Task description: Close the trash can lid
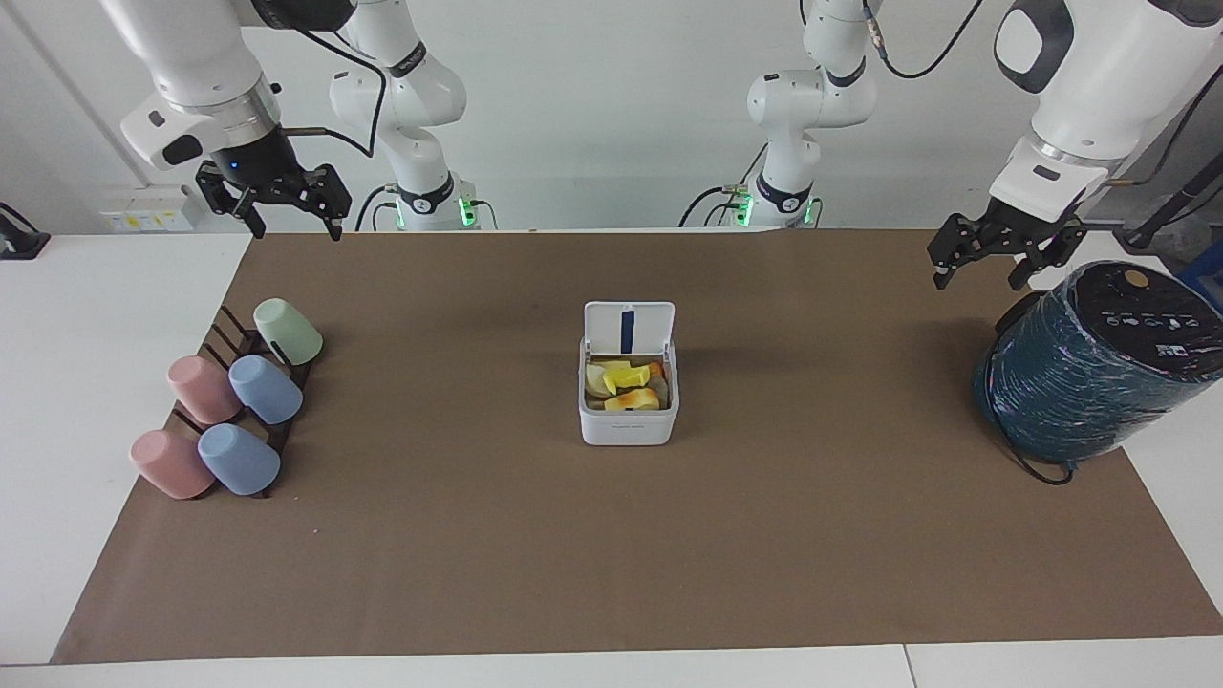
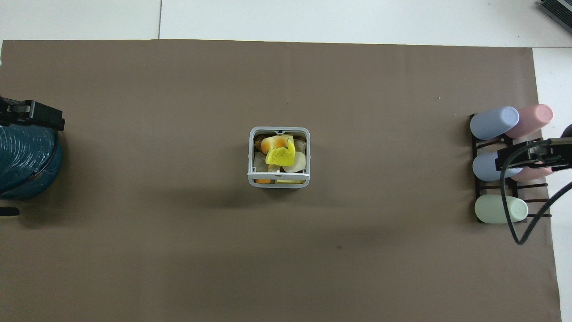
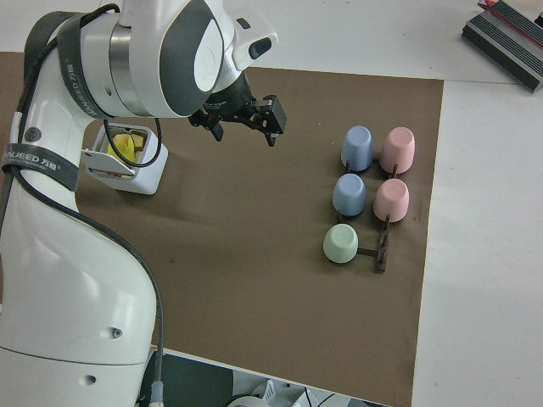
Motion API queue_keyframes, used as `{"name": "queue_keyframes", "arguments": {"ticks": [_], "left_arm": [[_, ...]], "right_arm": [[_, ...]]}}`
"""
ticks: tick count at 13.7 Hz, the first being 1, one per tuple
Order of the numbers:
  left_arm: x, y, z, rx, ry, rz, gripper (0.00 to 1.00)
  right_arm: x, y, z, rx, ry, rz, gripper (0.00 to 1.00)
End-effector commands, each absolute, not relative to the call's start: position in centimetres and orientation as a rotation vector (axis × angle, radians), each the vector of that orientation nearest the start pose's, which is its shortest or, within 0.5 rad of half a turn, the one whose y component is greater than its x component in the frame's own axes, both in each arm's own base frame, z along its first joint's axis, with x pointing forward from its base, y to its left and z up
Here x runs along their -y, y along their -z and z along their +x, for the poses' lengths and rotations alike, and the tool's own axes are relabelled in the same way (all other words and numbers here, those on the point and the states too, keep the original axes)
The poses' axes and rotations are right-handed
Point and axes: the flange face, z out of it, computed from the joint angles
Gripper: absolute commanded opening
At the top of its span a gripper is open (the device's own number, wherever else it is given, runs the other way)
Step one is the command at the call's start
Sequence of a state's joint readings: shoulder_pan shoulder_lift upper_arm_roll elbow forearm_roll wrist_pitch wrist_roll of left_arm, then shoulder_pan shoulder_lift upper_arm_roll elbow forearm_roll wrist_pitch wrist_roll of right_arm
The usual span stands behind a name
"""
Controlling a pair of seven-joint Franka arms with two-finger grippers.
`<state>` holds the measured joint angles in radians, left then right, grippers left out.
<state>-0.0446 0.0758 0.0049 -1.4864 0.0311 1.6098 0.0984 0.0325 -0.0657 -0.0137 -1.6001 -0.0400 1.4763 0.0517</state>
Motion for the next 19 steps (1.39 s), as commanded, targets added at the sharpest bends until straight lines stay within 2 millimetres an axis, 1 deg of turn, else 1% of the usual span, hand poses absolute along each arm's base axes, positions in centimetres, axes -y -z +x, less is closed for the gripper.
{"name": "queue_keyframes", "arguments": {"ticks": [1, 2, 3, 5, 6, 7, 8, 9, 10, 11, 12, 14, 15, 16, 17, 18, 19], "left_arm": [[2.6, -62.7, 57.4, -0.232, 0.095, -3.078, 1.0], [2.6, -62.7, 57.4, -0.23, 0.096, -3.078, 1.0], [2.6, -62.6, 57.4, -0.23, 0.093, -3.079, 1.0], [2.8, -62.4, 57.3, -0.237, 0.082, -3.082, 1.0], [3.8, -62.4, 57.1, -0.265, 0.082, -3.08, 1.0], [5.2, -62.0, 56.7, -0.299, 0.067, -3.079, 1.0], [6.7, -61.6, 56.0, -0.337, 0.054, -3.076, 1.0], [8.7, -61.1, 55.4, -0.396, 0.041, -3.069, 1.0], [10.3, -61.0, 54.8, -0.423, 0.04, -3.066, 1.0], [12.6, -60.8, 54.3, -0.441, 0.059, -3.067, 1.0], [15.3, -60.4, 53.5, -0.454, 0.083, -3.068, 1.0], [20.5, -59.3, 51.0, -0.437, 0.13, -3.084, 1.0], [22.4, -58.5, 49.7, -0.39, 0.153, -3.1, 1.0], [24.1, -57.7, 48.3, -0.369, 0.165, -3.109, 0.87], [25.5, -57.1, 47.0, -0.361, 0.18, -3.119, 0.7], [26.6, -56.4, 45.7, -0.377, 0.187, -3.121, 0.57], [27.6, -55.9, 44.7, -0.41, 0.202, -3.124, 0.47]], "right_arm": [[-0.8, -63.5, 52.7, -0.073, -0.068, -3.172, 1.0], [-0.7, -63.5, 52.7, -0.083, -0.091, -3.151, 1.0], [-0.2, -64.0, 52.8, -0.103, -0.077, -3.136, 1.0], [0.1, -63.6, 53.3, -0.117, -0.089, -3.134, 1.0], [0.1, -63.2, 53.3, -0.117, -0.094, -3.134, 1.0], [-0.1, -63.2, 53.3, -0.111, -0.087, -3.137, 1.0], [-0.2, -63.2, 53.2, -0.106, -0.087, -3.139, 1.0], [-0.6, -63.2, 53.2, -0.093, -0.081, -3.153, 1.0], [-0.6, -63.2, 53.2, -0.09, -0.074, -3.155, 1.0], [-0.4, -63.2, 53.2, -0.088, -0.069, -3.155, 1.0], [-0.2, -63.1, 53.2, -0.093, -0.072, -3.154, 1.0], [-0.2, -63.1, 53.1, -0.093, -0.074, -3.154, 1.0], [-0.2, -63.1, 53.1, -0.095, -0.074, -3.154, 1.0], [-0.2, -63.1, 53.1, -0.095, -0.072, -3.154, 1.0], [-0.2, -63.1, 53.1, -0.093, -0.072, -3.154, 1.0], [-0.1, -63.1, 53.1, -0.095, -0.072, -3.154, 1.0], [-0.1, -63.1, 53.1, -0.095, -0.072, -3.154, 1.0]]}}
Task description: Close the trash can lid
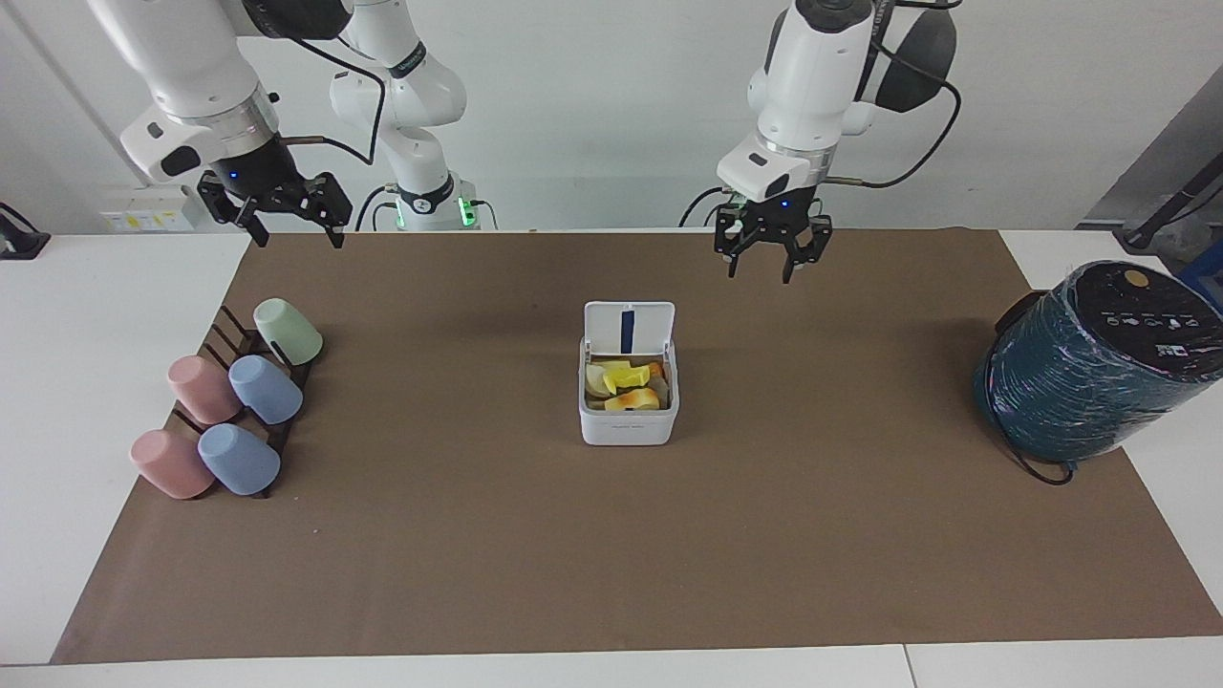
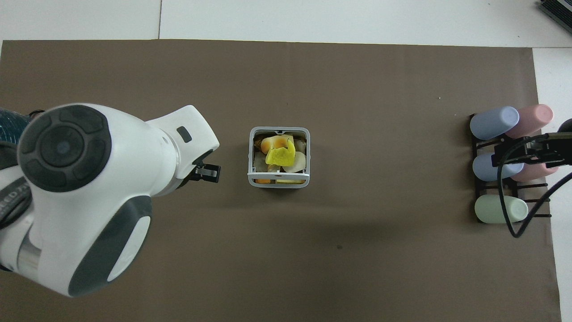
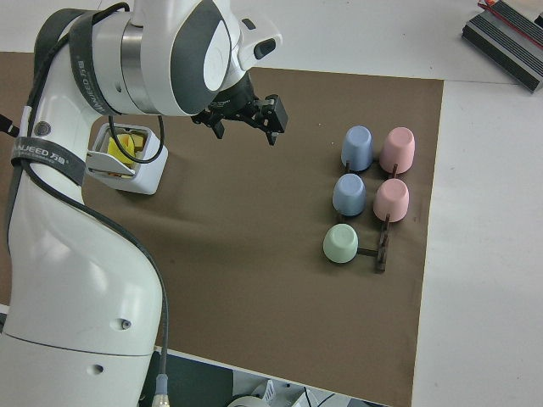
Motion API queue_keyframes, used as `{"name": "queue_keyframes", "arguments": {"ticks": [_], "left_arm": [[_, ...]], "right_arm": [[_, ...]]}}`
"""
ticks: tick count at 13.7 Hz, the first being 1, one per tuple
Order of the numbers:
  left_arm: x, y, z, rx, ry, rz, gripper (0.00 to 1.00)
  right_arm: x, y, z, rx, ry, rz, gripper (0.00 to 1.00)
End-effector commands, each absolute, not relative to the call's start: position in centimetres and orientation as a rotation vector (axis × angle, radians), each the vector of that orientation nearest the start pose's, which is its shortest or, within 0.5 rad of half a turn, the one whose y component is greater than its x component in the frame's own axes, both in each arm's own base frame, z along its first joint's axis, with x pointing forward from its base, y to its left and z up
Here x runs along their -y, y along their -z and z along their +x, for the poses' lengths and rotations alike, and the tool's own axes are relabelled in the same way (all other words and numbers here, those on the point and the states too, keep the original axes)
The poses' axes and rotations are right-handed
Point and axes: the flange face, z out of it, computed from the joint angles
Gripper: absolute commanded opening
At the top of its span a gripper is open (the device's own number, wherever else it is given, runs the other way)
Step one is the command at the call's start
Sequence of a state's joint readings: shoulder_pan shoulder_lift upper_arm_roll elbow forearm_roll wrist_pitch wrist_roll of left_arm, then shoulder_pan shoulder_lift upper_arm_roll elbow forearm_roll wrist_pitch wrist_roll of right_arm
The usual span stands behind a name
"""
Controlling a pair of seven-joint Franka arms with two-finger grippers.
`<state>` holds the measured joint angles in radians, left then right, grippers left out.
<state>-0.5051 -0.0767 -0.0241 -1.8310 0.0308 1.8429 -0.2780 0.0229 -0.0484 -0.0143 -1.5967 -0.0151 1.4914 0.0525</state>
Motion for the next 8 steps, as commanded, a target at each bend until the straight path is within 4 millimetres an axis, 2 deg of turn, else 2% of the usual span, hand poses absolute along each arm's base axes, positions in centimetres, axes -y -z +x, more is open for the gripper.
{"name": "queue_keyframes", "arguments": {"ticks": [1, 5, 8], "left_arm": [[28.4, -55.4, 43.8, -0.431, 0.219, -3.128, 0.41], [32.9, -54.1, 41.4, -0.233, 0.322, -3.253, 0.27], [35.2, -52.1, 40.7, -0.209, 0.404, -3.297, 0.24]], "right_arm": [[0.0, -63.1, 53.1, -0.098, -0.072, -3.154, 1.0], [-0.1, -63.1, 53.1, -0.088, -0.072, -3.154, 1.0], [0.0, -63.1, 53.1, -0.076, -0.072, -3.154, 1.0]]}}
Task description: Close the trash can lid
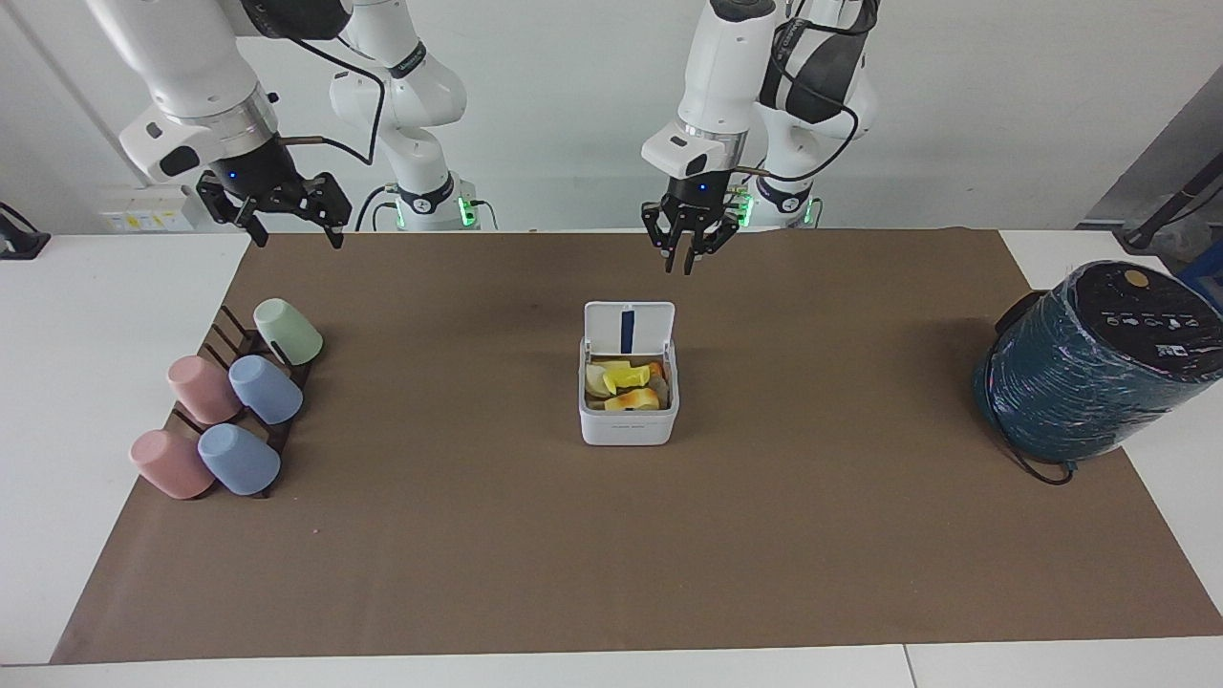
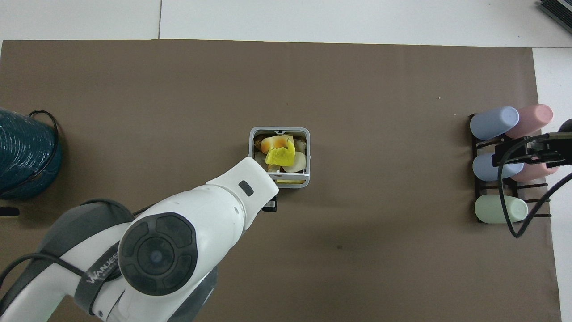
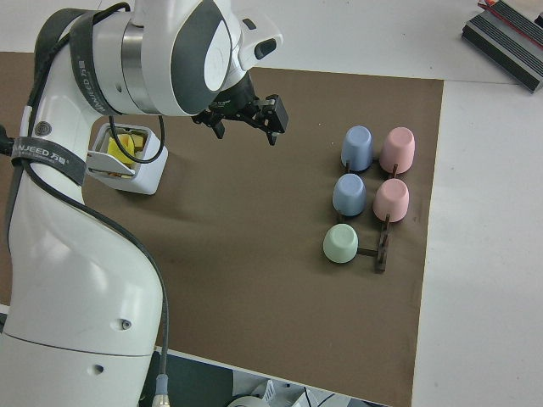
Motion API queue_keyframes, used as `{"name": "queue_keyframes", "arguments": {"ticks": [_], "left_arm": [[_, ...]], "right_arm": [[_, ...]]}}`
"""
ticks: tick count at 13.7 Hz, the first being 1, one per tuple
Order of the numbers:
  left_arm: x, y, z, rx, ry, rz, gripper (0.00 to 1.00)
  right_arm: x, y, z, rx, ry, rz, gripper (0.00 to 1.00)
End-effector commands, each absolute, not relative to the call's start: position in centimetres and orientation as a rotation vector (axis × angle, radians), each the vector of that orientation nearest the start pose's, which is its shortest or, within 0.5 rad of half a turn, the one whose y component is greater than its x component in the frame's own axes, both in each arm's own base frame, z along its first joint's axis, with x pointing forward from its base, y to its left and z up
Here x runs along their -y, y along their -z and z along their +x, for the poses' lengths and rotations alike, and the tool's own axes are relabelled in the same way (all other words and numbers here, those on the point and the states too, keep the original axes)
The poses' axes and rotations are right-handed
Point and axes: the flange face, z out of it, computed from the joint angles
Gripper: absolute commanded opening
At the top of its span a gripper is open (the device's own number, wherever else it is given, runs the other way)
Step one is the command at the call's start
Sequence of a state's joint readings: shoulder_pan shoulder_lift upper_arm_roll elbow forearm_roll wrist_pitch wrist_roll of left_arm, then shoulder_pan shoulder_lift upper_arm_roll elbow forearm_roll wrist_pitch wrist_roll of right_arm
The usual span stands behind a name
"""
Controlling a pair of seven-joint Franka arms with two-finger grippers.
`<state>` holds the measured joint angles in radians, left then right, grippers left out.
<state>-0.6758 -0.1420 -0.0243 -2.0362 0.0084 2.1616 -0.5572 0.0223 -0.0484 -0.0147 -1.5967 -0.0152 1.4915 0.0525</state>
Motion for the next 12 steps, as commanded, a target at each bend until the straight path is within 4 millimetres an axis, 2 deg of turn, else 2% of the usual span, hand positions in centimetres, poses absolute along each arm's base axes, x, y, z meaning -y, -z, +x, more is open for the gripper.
{"name": "queue_keyframes", "arguments": {"ticks": [1, 3, 5, 9, 10, 12], "left_arm": [[35.8, -51.0, 40.7, -0.201, 0.399, -3.3, 0.23], [37.6, -49.0, 40.8, -0.168, 0.405, -3.315, 0.2], [38.5, -48.5, 41.8, -0.109, 0.509, -3.362, 0.2], [39.1, -46.2, 44.5, 0.011, 0.649, -3.411, 0.2], [38.5, -45.5, 45.7, 0.045, 0.69, -3.415, 0.19], [38.3, -45.5, 46.6, 0.068, 0.732, -3.423, 0.19]], "right_arm": [[0.1, -63.1, 53.1, -0.069, -0.072, -3.154, 1.0], [0.1, -63.1, 53.1, -0.069, -0.072, -3.154, 1.0], [0.1, -63.1, 53.1, -0.069, -0.072, -3.154, 1.0], [0.1, -63.1, 53.1, -0.071, -0.072, -3.154, 1.0], [0.1, -63.1, 53.1, -0.069, -0.072, -3.154, 1.0], [0.1, -63.1, 53.1, -0.071, -0.072, -3.154, 1.0]]}}
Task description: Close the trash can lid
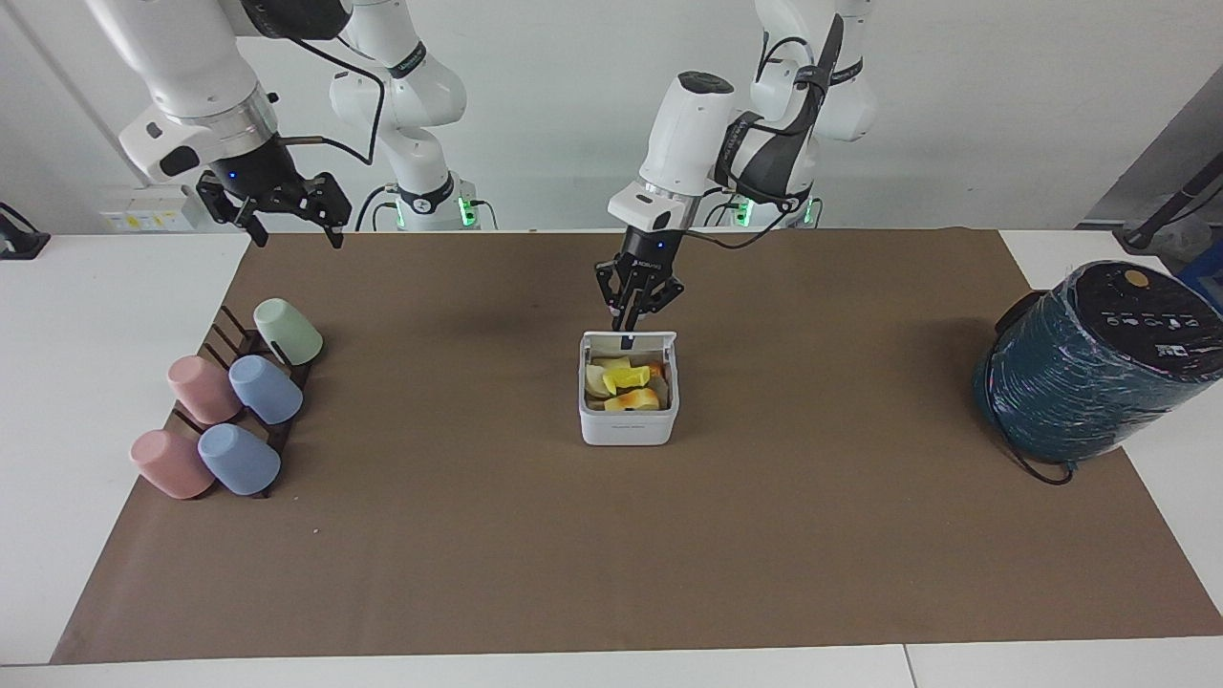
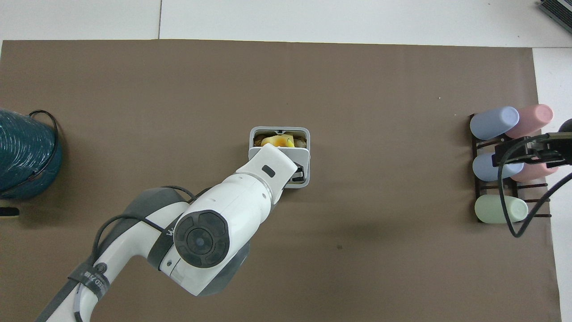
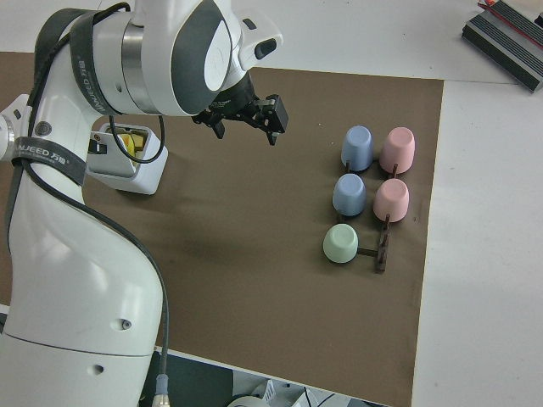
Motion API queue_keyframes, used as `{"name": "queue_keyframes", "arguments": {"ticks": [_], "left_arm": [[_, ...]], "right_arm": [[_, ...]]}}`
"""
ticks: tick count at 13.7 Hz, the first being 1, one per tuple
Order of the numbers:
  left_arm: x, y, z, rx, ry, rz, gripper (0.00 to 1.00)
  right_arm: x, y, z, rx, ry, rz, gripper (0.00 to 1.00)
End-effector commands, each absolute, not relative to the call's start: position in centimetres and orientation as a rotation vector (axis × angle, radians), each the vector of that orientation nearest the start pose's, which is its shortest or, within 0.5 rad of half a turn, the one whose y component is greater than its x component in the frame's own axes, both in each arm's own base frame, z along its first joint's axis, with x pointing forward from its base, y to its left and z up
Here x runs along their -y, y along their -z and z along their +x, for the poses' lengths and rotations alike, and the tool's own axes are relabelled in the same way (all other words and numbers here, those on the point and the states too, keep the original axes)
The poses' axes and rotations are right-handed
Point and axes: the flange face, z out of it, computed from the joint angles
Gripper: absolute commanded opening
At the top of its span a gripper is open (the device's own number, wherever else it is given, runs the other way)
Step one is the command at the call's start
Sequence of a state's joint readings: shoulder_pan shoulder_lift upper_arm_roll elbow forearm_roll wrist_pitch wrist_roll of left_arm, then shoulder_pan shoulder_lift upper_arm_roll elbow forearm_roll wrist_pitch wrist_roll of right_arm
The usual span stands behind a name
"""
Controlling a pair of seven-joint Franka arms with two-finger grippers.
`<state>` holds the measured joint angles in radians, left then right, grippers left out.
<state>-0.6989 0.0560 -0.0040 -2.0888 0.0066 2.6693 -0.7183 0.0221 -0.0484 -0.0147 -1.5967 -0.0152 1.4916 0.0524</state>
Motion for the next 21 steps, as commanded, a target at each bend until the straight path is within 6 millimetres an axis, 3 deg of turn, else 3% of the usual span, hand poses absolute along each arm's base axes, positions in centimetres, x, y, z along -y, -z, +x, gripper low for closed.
{"name": "queue_keyframes", "arguments": {"ticks": [1, 6, 8, 10, 15, 19, 21], "left_arm": [[38.0, -45.3, 47.4, 0.087, 0.745, -3.421, 0.18], [40.0, -41.8, 49.6, 0.086, 0.775, -3.429, 0.15], [39.9, -41.3, 50.0, 0.096, 0.772, -3.426, 0.15], [39.7, -41.1, 50.3, 0.101, 0.793, -3.428, 0.15], [40.5, -38.0, 50.0, 0.076, 0.735, -3.42, 0.15], [40.6, -37.9, 50.1, 0.081, 0.734, -3.421, 0.15], [40.2, -39.2, 50.8, 0.096, 0.744, -3.418, 0.15]], "right_arm": [[0.1, -63.1, 53.1, -0.069, -0.072, -3.154, 1.0], [0.1, -63.1, 53.1, -0.071, -0.072, -3.153, 1.0], [0.0, -63.1, 53.1, -0.068, -0.072, -3.153, 1.0], [0.1, -63.1, 53.1, -0.071, -0.072, -3.153, 1.0], [0.1, -63.0, 53.1, -0.071, -0.075, -3.153, 1.0], [0.1, -63.0, 53.1, -0.071, -0.075, -3.153, 1.0], [0.1, -63.0, 53.1, -0.071, -0.075, -3.153, 1.0]]}}
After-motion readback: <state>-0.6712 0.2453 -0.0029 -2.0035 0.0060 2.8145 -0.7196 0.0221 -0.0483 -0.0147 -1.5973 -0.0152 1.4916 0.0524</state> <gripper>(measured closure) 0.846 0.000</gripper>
